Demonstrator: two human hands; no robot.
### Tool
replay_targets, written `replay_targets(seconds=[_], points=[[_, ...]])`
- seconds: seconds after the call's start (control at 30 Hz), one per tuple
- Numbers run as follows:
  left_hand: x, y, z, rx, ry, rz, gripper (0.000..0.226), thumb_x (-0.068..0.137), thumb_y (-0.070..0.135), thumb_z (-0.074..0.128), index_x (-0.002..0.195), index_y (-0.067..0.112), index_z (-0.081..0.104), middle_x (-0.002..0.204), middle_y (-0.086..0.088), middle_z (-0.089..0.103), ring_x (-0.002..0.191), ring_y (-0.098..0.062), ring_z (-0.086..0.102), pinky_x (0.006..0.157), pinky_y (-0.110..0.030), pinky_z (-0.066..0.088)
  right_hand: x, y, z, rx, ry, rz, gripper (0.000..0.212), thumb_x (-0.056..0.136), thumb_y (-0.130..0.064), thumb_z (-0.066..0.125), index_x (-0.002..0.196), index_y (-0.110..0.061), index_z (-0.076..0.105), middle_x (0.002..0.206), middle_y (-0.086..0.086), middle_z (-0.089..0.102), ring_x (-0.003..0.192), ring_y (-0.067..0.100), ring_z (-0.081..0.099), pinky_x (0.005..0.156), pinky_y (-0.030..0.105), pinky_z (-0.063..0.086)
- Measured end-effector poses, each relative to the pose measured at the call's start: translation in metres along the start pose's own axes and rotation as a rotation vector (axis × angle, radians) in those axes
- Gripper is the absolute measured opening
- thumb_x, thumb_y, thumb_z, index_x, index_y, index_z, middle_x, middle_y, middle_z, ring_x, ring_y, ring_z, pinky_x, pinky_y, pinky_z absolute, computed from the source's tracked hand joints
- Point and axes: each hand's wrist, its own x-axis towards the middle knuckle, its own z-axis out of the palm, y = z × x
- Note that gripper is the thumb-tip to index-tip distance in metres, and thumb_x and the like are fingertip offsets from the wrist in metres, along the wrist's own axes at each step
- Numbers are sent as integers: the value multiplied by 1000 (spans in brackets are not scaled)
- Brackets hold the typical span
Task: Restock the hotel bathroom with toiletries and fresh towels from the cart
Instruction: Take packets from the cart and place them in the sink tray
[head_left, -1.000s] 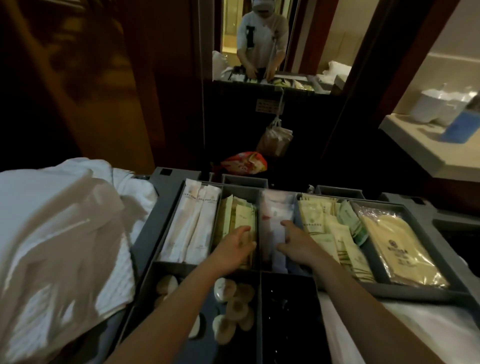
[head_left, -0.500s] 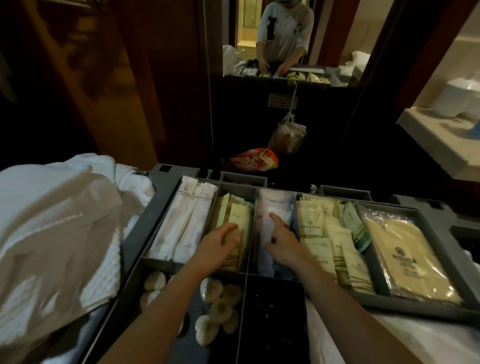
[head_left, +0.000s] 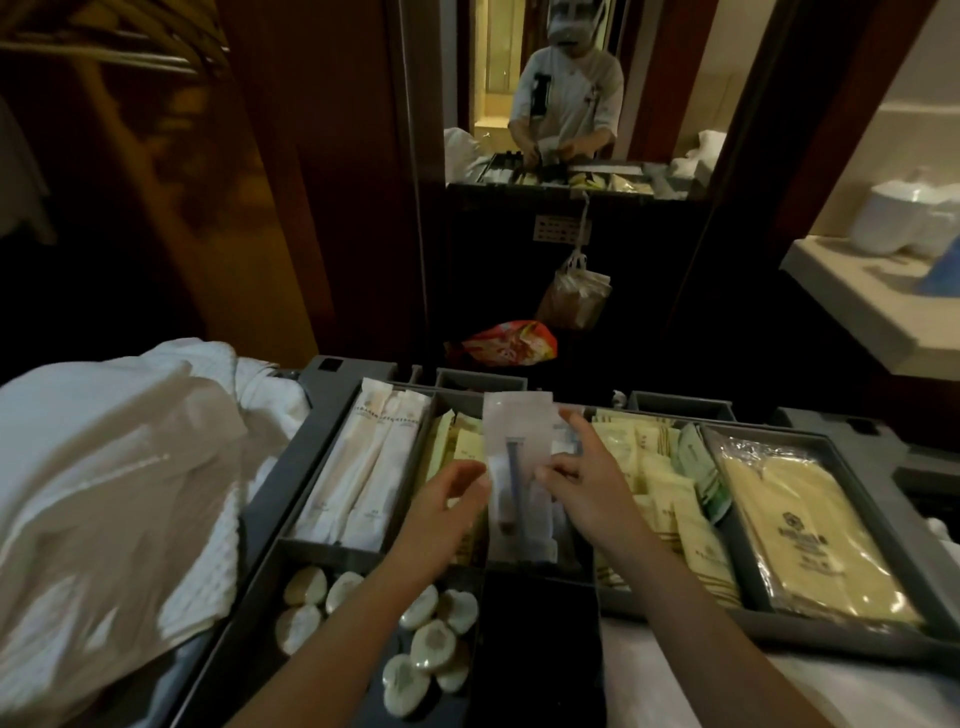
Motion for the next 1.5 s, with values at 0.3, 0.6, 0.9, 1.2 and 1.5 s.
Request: replay_targets(seconds=[0.3,0.6,0.9,1.2,1.5], points=[[8,4,-7,-33,97,-28,5,89,19,59,94,19,59,82,2,65,70,-5,62,55,-13,50,12,-5,14,80,-44,-24,50,91,-1,54,129,-31,38,76,-9,67,71,-4,65,68,17,53],[13,-33,-38,295,344,65,36,86,20,63,61,16,38,55,2,37,50,-9,35,45,-12,33,70,41,-13,-588,-40,-28,31,90,-17,58,120,-14,57,120,6,57,108,23,55,88,31,45],[16,-47,-44,256,336,30,30,85,30,63,78,2,53,69,-15,57,57,-14,47,49,-17,39,101,58,6,-1116,-102,-22,57,89,-44,53,138,-20,37,136,4,50,124,23,47,97,32,36],[17,-49,-44,241,325,53,30,85,28,64,68,11,47,60,-1,49,52,-9,43,47,-16,38,96,66,12,-1274,-30,-114,61,88,-49,53,139,-21,32,137,3,48,125,23,45,98,32,31],[15,-48,-46,222,282,79,25,85,30,64,74,10,52,64,-2,54,55,-10,47,48,-15,40,91,67,10,-1112,40,-90,33,90,-48,53,91,-17,64,83,2,66,83,22,60,72,27,39]])
